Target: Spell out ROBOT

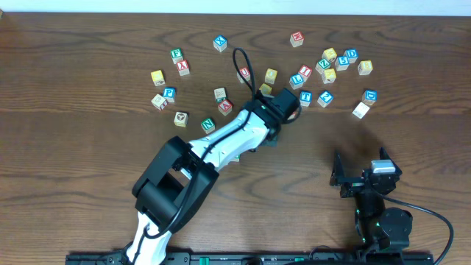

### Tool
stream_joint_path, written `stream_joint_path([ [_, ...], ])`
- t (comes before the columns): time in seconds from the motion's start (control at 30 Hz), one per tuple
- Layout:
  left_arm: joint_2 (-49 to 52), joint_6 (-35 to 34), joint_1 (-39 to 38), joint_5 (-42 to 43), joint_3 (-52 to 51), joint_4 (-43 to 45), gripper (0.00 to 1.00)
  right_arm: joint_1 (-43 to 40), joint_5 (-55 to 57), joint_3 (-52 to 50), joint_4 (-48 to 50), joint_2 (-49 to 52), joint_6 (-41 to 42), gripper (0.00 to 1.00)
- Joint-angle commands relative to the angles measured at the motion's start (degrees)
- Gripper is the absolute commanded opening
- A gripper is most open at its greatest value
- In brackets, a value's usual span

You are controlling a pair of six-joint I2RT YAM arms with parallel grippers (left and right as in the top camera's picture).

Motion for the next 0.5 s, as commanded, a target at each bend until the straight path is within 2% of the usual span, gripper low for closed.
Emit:
stream_joint_path([
  [0.0, 0.6, -1.8, 3.2, -3.4, -0.2, -0.9, 0.08, -0.3, 0.0, -0.1, -0.2, -0.3, 0.4, 0.99],
  [0.13, 0.6, -5.8, 5.6, -2.2, -0.2, -3.2, 0.07, -0.3, 0.0, -0.1, -0.2, -0.3, 0.4, 0.99],
  [0.27, 0.6, -4.3, 6.0, 2.4, -0.2, -5.4, 0.08, -0.3, 0.0, -0.1, -0.2, -0.3, 0.4, 0.99],
  [0.47, 0.6, -3.9, 5.0, 2.5, -0.2, -8.8, 0.07, -0.3, 0.0, -0.1, -0.2, -0.3, 0.4, 0.99],
])
